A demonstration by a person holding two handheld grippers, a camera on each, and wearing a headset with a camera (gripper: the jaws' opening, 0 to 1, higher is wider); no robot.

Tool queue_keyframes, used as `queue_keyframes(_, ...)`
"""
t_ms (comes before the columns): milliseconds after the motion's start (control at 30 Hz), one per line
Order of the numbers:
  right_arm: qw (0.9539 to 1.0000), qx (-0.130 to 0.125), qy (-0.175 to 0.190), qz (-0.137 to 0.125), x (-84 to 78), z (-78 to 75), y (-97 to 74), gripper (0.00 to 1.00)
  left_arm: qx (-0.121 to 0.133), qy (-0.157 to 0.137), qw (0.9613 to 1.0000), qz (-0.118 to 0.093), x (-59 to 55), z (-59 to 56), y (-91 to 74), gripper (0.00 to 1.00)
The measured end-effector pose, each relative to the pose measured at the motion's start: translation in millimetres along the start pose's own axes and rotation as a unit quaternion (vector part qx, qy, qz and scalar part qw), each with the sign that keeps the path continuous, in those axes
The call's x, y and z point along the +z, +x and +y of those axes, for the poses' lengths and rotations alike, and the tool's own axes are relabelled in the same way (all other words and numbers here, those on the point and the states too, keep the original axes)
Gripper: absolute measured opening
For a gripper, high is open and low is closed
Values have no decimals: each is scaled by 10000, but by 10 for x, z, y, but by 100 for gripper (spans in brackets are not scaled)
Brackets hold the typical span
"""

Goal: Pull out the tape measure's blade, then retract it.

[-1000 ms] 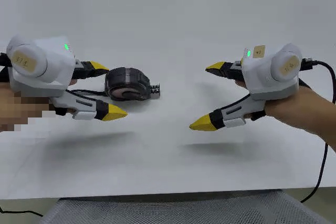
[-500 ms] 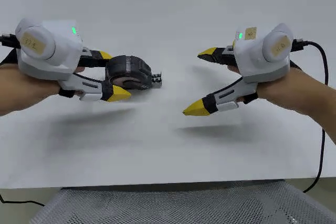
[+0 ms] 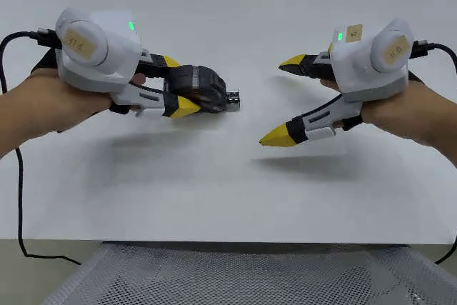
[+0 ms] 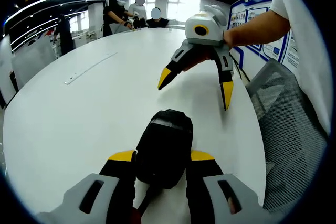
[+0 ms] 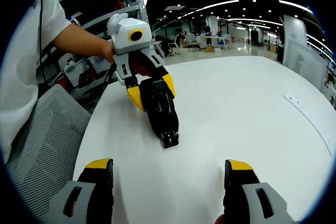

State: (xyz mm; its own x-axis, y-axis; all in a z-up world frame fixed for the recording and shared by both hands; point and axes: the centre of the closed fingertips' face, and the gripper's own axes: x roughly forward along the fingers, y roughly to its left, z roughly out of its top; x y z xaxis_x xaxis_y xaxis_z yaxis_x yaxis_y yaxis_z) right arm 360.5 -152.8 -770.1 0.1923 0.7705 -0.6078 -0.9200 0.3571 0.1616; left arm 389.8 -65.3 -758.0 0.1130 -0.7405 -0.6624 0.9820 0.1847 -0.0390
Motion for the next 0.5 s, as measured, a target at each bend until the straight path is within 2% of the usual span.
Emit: queue_keyframes(500,9999,79,-102,-28,42,-19,147,82,-74,85,9999,27,-7,0,8,31)
